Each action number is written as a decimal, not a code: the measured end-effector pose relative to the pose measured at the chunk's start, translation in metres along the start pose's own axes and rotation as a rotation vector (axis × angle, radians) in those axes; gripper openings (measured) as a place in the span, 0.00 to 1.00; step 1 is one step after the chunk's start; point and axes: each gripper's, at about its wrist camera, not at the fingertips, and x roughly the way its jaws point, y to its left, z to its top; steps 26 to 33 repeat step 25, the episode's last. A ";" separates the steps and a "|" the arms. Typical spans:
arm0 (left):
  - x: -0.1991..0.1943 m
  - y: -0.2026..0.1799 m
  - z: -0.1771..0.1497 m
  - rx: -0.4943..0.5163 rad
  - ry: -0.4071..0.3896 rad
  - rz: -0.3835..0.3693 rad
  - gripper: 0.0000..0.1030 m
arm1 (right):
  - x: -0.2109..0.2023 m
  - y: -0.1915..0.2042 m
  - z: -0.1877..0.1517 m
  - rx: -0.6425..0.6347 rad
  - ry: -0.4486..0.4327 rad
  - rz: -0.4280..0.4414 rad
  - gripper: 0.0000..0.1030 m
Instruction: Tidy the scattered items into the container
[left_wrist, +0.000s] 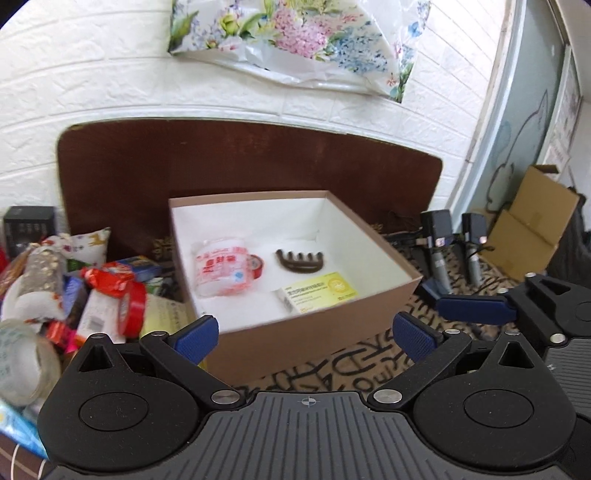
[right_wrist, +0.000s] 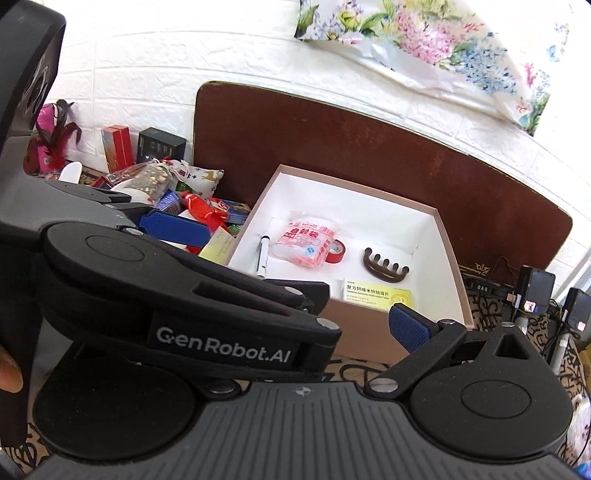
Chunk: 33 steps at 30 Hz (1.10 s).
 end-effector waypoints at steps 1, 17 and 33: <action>-0.002 -0.002 -0.005 0.001 -0.006 0.005 1.00 | -0.002 0.002 -0.003 0.000 0.000 -0.004 0.99; 0.000 -0.016 -0.036 0.029 -0.005 0.064 1.00 | -0.007 -0.036 -0.049 0.126 0.060 -0.090 0.99; 0.008 -0.019 -0.041 0.026 0.029 0.065 1.00 | -0.001 -0.049 -0.060 0.199 0.087 -0.077 0.99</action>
